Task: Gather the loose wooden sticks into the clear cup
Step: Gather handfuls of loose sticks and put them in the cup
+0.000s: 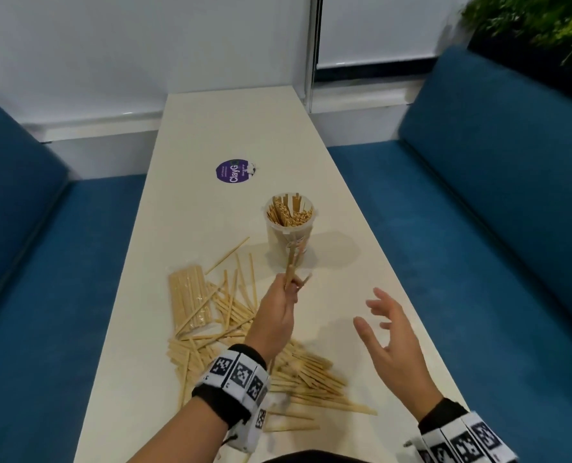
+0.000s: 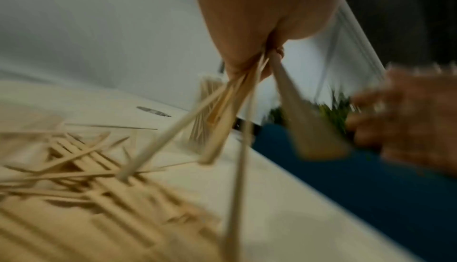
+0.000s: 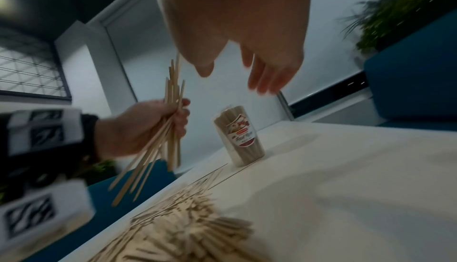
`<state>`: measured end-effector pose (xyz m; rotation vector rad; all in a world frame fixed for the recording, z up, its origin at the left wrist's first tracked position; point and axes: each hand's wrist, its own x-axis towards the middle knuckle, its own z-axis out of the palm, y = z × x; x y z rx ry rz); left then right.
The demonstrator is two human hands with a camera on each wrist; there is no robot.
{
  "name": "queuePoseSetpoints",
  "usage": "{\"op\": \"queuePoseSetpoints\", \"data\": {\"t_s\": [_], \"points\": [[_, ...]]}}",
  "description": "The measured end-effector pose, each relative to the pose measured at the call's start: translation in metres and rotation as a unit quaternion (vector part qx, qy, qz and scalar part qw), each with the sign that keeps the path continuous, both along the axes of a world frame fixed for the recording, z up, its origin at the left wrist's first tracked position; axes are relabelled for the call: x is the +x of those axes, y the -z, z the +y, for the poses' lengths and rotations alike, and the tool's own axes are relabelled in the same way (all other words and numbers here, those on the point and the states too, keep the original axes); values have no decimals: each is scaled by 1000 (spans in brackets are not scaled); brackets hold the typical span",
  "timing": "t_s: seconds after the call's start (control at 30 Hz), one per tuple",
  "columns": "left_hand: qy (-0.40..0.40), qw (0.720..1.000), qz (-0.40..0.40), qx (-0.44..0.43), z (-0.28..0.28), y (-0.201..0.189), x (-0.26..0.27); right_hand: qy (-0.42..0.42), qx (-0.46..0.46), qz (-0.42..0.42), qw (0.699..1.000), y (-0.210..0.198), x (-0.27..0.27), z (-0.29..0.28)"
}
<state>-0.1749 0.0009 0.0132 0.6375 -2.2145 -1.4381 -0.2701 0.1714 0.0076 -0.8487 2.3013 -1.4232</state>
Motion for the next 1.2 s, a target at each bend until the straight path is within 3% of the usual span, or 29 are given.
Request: {"op": "queuePoseSetpoints", "data": {"t_s": [0.07, 0.17, 0.23, 0.33, 0.4, 0.5, 0.63, 0.8, 1.03, 1.13, 1.2], "points": [[-65, 992, 57, 87, -5, -15, -3, -56, 35, -97, 993, -3, 8, -13], [-142, 950, 152, 231, -10, -38, -5, -59, 82, -266, 959, 1, 12, -35], [-158, 923, 204, 285, -12, -51, -6, -41, 100, -379, 919, 2, 9, -49], [-164, 904, 253, 303, -10, -64, -4, -43, 19, -526, 849, -14, 6, -64], [-172, 901, 270, 294, -9, -70, -3, -110, -32, -528, 842, -28, 7, -71], [-193, 891, 288, 295, -9, -71, -1, -244, -22, -452, 858, -41, 13, -78], [-229, 880, 290, 298, -7, -69, 3, -316, -18, -465, 827, -49, 23, -83], [-251, 880, 275, 296, -4, -71, 11, -308, -3, -438, 844, -47, 35, -87], [-241, 926, 203, 207, 1, -67, 26, -344, 44, -393, 852, -42, 46, -97], [-272, 917, 229, 181, -5, -67, 32, -297, 38, -442, 846, -40, 49, -103], [-293, 910, 249, 155, -8, -70, 34, -239, 39, -523, 817, -40, 46, -107]]}}
